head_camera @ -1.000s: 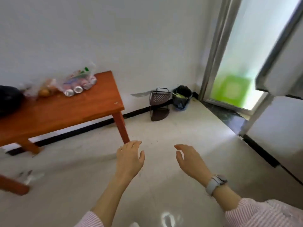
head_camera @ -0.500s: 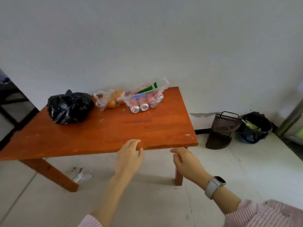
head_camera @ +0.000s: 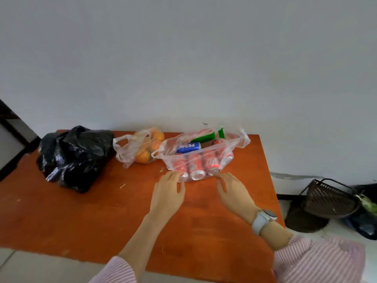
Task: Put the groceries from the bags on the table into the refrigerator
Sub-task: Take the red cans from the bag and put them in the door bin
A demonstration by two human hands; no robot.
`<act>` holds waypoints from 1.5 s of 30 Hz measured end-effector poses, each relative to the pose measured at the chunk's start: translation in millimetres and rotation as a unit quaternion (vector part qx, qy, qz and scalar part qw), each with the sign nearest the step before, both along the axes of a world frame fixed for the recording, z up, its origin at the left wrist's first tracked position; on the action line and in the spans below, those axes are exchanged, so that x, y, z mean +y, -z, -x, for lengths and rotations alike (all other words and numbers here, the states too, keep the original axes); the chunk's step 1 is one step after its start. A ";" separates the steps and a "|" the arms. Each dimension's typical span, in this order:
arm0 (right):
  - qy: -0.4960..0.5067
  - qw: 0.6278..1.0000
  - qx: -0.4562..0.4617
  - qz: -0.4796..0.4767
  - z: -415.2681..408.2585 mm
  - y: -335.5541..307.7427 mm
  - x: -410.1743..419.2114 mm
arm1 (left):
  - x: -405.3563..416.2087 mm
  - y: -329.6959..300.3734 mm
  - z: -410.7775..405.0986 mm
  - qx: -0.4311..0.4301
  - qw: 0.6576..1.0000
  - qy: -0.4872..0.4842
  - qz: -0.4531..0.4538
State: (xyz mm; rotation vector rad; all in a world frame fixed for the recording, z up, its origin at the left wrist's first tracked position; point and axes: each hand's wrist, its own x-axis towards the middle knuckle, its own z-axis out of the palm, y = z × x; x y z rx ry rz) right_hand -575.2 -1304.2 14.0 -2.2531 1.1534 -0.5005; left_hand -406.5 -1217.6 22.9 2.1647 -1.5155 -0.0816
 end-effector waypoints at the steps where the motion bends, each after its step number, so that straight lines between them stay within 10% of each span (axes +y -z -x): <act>1: -0.003 1.000 0.001 0.006 -12.0 0.5 -16.5 | -14.0 2.4 -8.7 -0.003 1.000 0.000 0.001; 10: -0.137 0.952 0.257 0.095 -106.0 46.7 -124.4 | -121.4 54.0 -85.4 -0.160 0.966 0.095 -0.180; 14: -0.125 0.948 0.257 0.138 -106.0 80.0 -137.2 | -127.2 94.8 -107.5 -0.210 0.963 0.156 -0.067; 20: -0.196 0.948 0.185 0.166 -75.9 128.9 -100.4 | -97.1 147.3 -121.3 -0.120 0.966 0.226 0.046; 30: -0.175 0.960 0.215 0.030 -60.7 142.1 -92.6 | -78.0 159.1 -122.5 0.089 0.979 0.178 -0.049; 35: -0.072 0.994 0.076 0.004 -81.2 113.4 -97.3 | -96.8 139.5 -119.0 0.005 0.987 0.130 0.089; 40: -0.051 0.994 0.053 0.081 -111.9 101.7 -117.1 | -124.7 134.7 -111.8 -0.027 0.995 0.067 -0.073; 45: -0.025 0.990 0.051 0.130 -128.8 92.1 -140.7 | -149.3 154.7 -124.7 0.189 0.968 0.049 -0.155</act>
